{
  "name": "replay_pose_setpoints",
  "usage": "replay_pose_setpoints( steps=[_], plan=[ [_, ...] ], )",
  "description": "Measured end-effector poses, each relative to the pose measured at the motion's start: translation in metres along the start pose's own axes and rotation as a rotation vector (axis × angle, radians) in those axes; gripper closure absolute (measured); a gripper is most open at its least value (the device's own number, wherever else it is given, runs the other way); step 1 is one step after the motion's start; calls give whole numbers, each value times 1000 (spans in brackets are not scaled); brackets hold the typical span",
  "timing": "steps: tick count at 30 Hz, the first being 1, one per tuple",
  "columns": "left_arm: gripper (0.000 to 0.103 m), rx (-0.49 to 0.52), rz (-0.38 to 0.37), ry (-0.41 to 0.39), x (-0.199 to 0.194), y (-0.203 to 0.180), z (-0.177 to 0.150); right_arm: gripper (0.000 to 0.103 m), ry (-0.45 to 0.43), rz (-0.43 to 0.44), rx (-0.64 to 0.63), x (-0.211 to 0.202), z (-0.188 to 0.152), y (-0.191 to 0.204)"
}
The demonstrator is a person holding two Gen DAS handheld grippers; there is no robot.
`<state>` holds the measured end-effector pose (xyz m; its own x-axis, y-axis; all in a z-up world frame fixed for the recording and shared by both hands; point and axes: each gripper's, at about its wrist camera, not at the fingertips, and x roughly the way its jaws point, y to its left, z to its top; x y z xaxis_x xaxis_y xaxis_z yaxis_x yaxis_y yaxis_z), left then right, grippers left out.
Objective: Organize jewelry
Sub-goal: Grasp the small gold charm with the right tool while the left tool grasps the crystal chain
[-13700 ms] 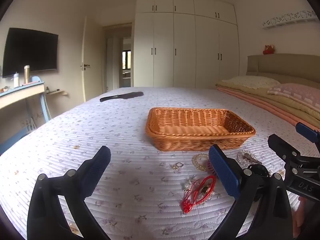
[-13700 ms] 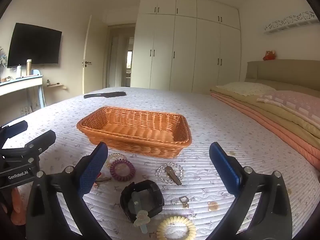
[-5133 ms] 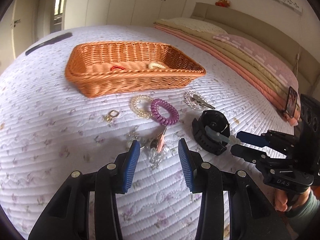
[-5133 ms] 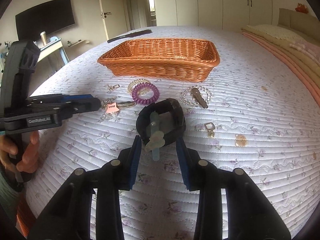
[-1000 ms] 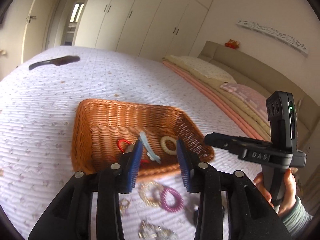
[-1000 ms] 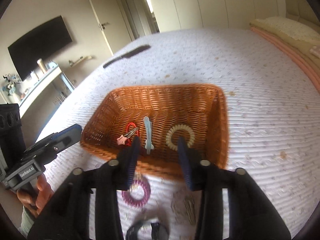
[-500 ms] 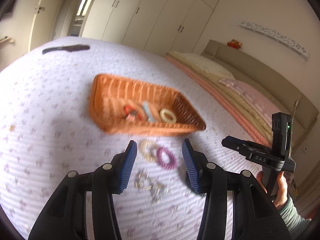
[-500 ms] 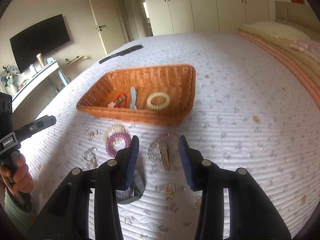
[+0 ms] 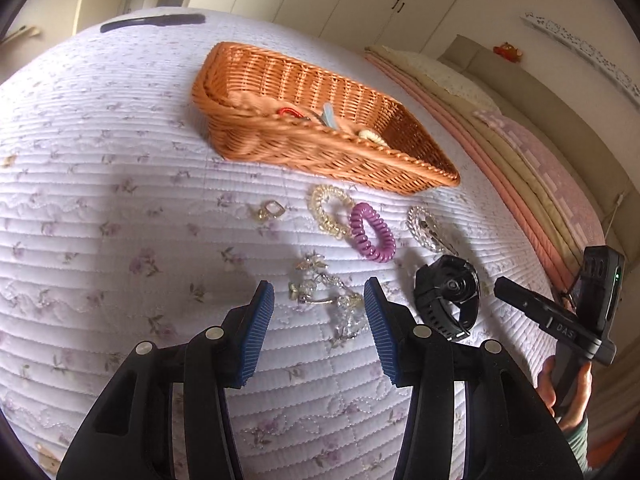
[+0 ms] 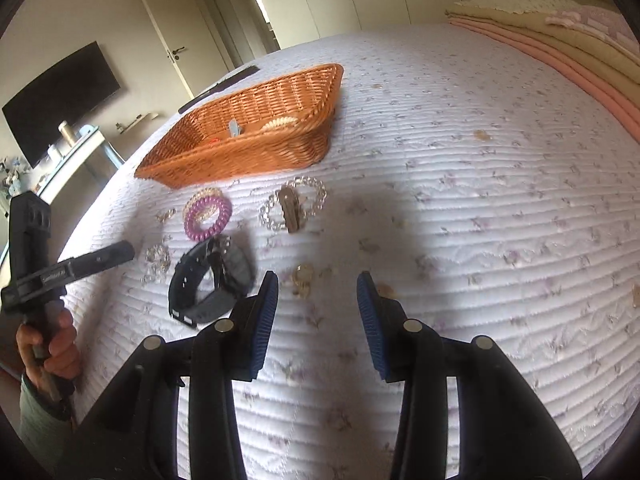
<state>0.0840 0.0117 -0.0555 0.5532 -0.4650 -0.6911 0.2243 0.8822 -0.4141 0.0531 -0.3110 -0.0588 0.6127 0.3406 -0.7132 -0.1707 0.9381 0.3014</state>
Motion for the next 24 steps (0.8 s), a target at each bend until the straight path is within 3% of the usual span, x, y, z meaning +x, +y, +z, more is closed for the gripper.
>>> replay_pose_setpoints(
  steps=[8, 10, 12, 18, 19, 21, 24],
  plan=[
    [59, -24, -19, 1, 0, 8, -3, 66, 90, -104, -112, 31, 4, 26],
    [59, -32, -32, 0, -1, 10, -3, 72, 97, -142, -138, 35, 2, 31],
    [59, -42, -51, 2, -2, 14, -1, 92, 89, -160, -162, 35, -1, 35],
    [60, 57, -34, 63, 18, -2, 11, 94, 81, -152, -153, 36, -2, 32],
    [64, 91, -14, 75, 22, -8, 11, 94, 80, -152, -153, 36, -2, 31],
    [91, 160, 34, 92, 30, -21, 8, 94, 73, -157, -154, 37, -2, 32],
    [95, 219, 73, 83, 31, -32, 4, 94, 61, -166, -162, 35, -2, 34]
  ],
)
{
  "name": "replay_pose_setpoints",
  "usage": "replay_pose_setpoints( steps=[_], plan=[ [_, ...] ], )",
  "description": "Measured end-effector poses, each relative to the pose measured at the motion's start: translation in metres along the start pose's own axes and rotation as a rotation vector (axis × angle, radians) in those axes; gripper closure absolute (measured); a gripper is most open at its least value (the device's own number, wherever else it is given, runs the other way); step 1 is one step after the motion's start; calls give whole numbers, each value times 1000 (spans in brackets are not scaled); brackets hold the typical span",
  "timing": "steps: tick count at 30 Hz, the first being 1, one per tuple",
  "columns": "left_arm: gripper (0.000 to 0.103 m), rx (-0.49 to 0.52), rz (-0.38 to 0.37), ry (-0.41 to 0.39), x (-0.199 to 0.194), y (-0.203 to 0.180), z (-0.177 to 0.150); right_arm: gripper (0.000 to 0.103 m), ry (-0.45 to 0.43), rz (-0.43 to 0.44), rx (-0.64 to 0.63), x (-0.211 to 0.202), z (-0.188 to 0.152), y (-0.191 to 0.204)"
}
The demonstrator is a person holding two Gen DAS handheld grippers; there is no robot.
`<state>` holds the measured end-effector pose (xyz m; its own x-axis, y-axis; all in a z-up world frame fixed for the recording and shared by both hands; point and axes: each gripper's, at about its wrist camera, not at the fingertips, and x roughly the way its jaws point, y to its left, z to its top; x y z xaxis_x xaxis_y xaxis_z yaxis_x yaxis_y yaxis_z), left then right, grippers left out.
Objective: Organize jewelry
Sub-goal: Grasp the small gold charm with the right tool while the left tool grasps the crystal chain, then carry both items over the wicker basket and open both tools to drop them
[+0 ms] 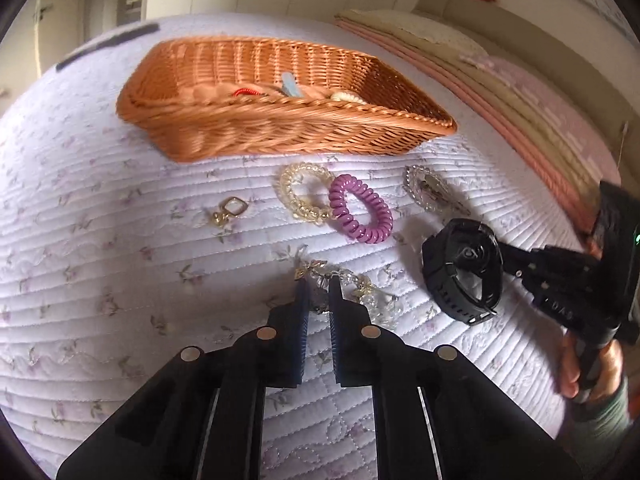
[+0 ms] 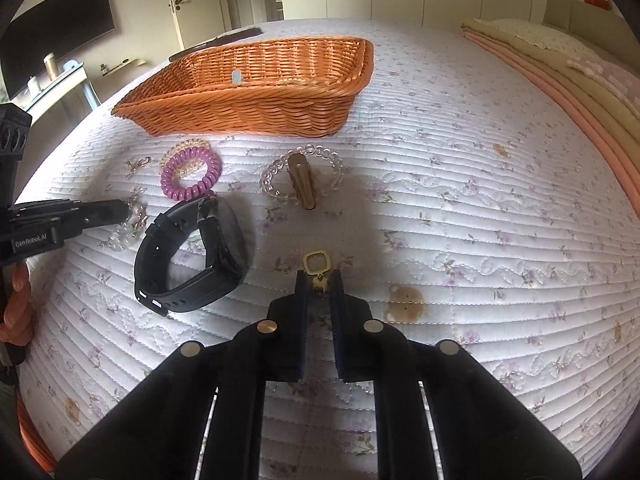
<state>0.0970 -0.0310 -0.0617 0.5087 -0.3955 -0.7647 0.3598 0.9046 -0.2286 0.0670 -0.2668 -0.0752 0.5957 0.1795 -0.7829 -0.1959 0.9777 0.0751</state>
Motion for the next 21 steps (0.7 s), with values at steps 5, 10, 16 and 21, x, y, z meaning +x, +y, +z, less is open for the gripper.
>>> replay_pose_setpoints(
  steps=[5, 10, 16, 21],
  plan=[
    [95, -1, -27, -64, -14, 0, -3, 94, -21, 6, 15, -5, -1, -2],
    [95, -42, -101, -124, -32, 6, -4, 94, -55, 24, 44, -15, 0, -7],
    [95, -16, -151, -189, -58, -8, 5, 94, -80, 89, 88, -32, 3, -9],
    [95, 12, -168, -259, -83, -17, 12, 94, -119, 90, 70, -52, 12, -1]
  ],
)
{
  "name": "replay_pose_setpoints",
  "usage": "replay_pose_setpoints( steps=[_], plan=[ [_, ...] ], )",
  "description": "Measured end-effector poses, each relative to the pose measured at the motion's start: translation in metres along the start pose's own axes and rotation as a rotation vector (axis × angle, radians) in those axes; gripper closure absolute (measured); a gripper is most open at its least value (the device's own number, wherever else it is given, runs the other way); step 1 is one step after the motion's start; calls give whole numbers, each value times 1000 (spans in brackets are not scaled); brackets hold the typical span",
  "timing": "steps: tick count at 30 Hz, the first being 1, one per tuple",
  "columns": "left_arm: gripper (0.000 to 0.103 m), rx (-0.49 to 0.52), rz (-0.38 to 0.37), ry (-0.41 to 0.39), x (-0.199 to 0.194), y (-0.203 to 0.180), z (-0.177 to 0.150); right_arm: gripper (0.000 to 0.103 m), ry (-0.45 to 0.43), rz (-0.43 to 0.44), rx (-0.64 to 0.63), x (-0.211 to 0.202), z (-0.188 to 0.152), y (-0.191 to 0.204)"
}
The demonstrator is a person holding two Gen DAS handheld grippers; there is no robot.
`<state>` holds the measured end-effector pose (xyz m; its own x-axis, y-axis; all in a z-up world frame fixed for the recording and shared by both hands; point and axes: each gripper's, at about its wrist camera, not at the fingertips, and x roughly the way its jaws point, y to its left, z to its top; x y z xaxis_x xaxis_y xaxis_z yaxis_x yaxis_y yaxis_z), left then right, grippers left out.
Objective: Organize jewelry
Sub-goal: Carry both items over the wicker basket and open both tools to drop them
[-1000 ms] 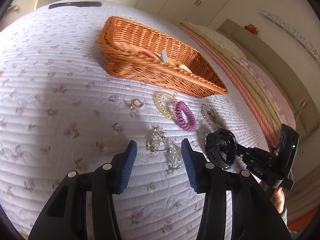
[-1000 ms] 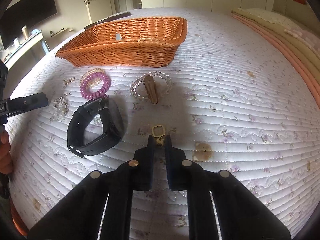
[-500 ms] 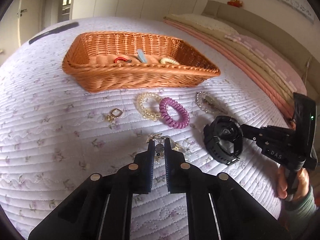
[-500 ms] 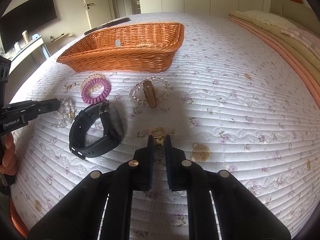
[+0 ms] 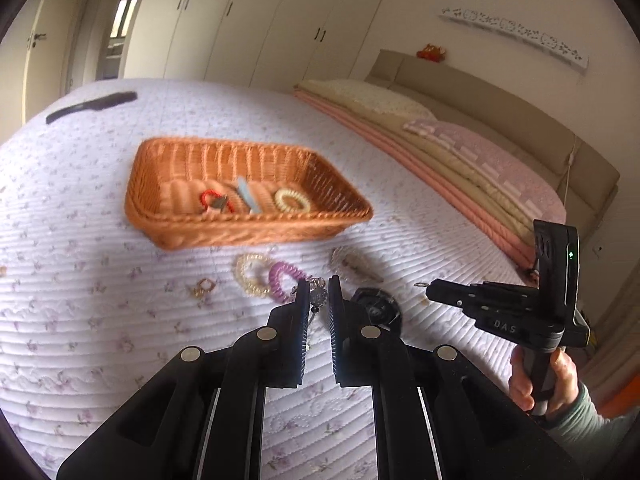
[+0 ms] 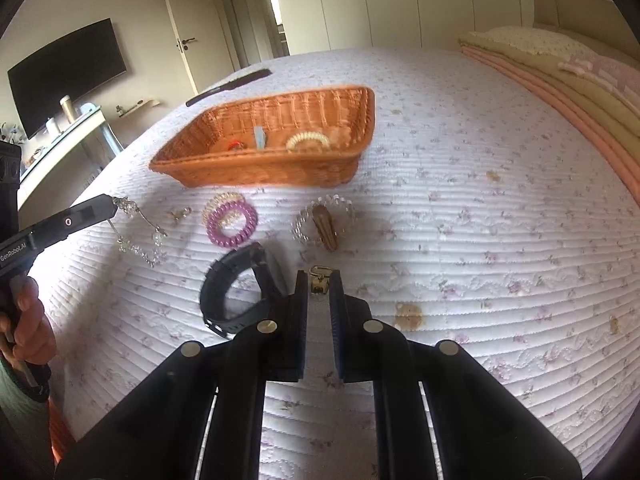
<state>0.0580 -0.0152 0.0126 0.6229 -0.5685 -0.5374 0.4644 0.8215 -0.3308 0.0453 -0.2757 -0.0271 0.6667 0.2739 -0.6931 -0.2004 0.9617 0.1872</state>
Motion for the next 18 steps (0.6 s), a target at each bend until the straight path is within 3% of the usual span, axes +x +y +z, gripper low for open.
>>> replay_pose_setpoints(
  steps=[6, 11, 13, 18],
  plan=[
    [95, 39, -11, -73, -18, -11, 26, 94, -80, 12, -27, -28, 28, 11],
    [95, 72, -2, -130, -16, -11, 70, 94, -148, 1, -79, -35, 71, 25],
    [95, 79, 15, -147, -8, -7, 88, 94, -152, -12, -93, -23, 92, 31],
    [95, 62, 77, -151, 27, 13, 117, 94, -85, 74, -48, 31, 138, 29]
  ],
)
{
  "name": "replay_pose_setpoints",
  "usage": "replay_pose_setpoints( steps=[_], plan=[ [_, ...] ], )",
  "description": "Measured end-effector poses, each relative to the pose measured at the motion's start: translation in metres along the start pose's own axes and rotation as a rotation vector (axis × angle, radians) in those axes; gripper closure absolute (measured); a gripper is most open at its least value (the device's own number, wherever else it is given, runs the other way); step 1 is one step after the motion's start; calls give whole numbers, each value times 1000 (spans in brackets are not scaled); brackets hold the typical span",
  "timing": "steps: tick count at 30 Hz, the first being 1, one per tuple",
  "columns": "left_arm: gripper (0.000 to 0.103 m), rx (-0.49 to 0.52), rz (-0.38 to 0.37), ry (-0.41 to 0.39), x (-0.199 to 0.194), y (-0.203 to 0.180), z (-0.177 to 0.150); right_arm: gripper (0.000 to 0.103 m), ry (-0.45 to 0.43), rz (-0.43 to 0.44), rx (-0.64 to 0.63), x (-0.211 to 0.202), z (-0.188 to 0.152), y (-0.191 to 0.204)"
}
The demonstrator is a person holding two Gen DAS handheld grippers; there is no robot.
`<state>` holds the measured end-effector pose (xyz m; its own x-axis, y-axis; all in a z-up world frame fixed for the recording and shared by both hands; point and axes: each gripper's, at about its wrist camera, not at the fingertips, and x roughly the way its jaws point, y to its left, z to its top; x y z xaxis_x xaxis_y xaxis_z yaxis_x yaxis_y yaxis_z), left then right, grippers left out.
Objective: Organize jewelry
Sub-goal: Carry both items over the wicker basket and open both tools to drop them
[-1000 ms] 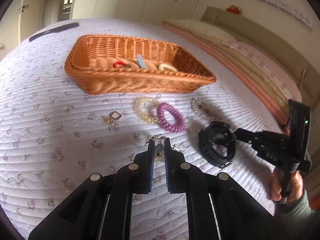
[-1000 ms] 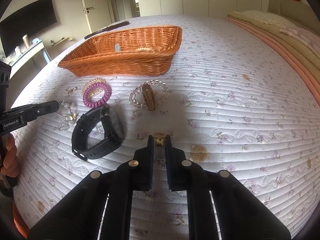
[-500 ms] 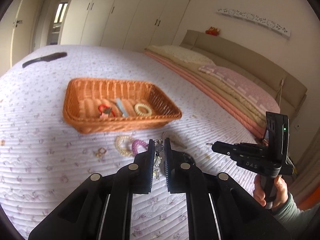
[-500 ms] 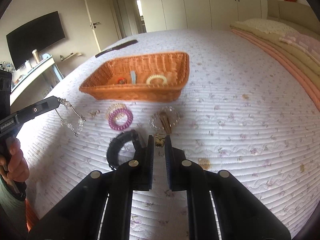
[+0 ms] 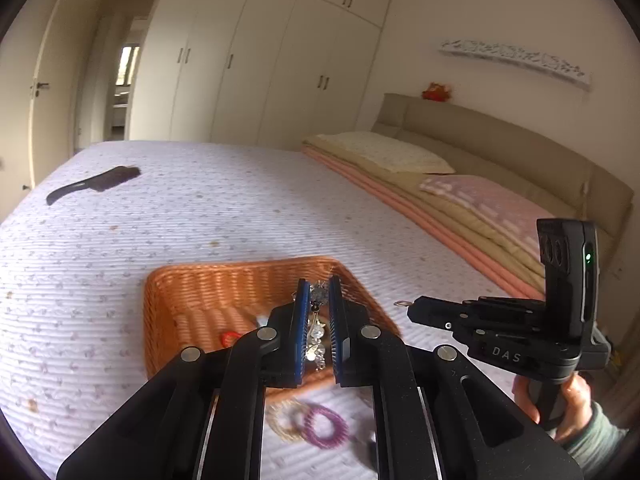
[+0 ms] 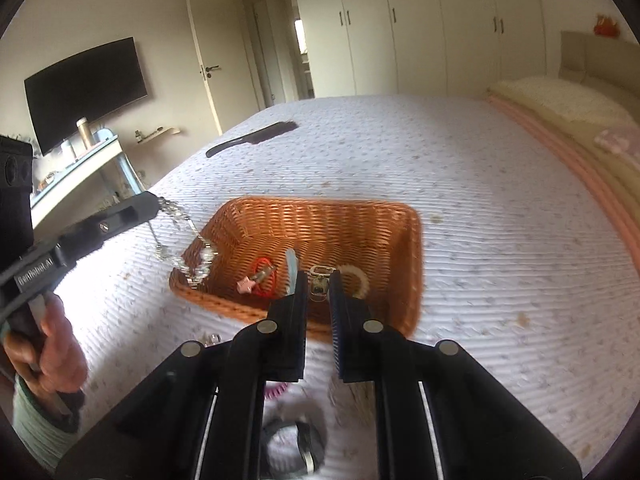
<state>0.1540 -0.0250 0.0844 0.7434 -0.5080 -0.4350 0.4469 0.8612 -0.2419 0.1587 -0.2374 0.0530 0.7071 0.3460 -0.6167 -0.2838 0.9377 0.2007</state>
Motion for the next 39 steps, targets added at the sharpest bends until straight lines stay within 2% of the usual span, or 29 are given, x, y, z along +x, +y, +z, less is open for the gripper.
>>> replay_pose_setpoints(
  steps=[3, 9, 17, 19, 20, 21, 23, 27, 31, 35, 39],
  plan=[
    [95, -22, 52, 39, 34, 17, -2, 94, 56, -1, 13, 37, 13, -4],
    [95, -82, 92, 108, 75, 47, -23, 94, 192, 20, 73, 106, 14, -15],
    [95, -134, 100, 152, 86, 67, -40, 94, 257, 4, 87, 137, 8, -19],
    [84, -148, 96, 164, 86, 68, -40, 94, 261, 7, 90, 138, 6, -19],
    [70, -155, 85, 170, 84, 67, -41, 93, 268, 18, 94, 138, 5, -19],
    [69, -152, 81, 164, 81, 66, -40, 93, 269, 33, 95, 138, 6, -20],
    [69, -120, 83, 143, 70, 58, -38, 89, 262, 44, 80, 135, 8, -18],
    [62, -83, 73, 113, 48, 42, -34, 62, 220, 38, 65, 110, 9, -16],
    [61, -55, 68, 79, 16, 24, -34, 62, 160, 68, 48, 71, 9, -12],
    [61, -50, 46, 36, -14, 9, -37, 62, 75, 46, 5, 18, 3, -11],
    [61, -13, 40, 26, -33, -9, -38, 62, 26, 5, -24, -18, -10, -10]
  ],
)
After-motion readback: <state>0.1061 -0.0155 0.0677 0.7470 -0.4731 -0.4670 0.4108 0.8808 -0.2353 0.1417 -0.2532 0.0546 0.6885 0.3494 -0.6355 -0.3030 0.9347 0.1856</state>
